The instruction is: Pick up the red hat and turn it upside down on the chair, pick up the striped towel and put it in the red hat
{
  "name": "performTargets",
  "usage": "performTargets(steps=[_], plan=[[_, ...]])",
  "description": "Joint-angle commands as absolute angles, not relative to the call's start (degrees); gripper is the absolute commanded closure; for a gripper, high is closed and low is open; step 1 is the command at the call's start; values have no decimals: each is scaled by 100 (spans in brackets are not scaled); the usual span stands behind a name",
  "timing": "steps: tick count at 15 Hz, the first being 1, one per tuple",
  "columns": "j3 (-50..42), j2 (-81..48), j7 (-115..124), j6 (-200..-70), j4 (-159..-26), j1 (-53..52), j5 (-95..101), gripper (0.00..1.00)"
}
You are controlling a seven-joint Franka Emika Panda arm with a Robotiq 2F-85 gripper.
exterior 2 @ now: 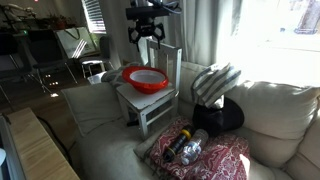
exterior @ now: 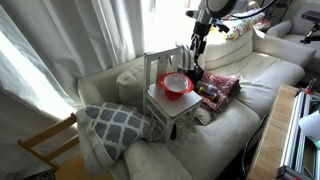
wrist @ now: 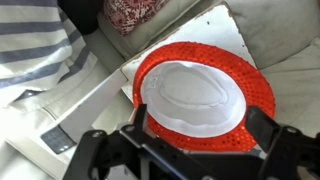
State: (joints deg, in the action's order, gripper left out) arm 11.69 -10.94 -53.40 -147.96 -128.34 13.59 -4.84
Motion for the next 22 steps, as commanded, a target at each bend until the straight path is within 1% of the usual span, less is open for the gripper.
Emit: performTargets(steps=[1,5,7,11,14,22], plan=[[812,-1083,-5514,-14779,-12809,1100,-609,0],[815,-1091,-5568,-14778,-12806,1080,-628,0],[573,-1336,-5196,-14776,-12539,990,-356,0],[-115,-2167,-3875,-14791,-11594,903,315,0],[-379,-2898,-3148,-14660,-10723,973,447,0],[-247,-4689,-2236,-14176,-8547,1493,19,0]])
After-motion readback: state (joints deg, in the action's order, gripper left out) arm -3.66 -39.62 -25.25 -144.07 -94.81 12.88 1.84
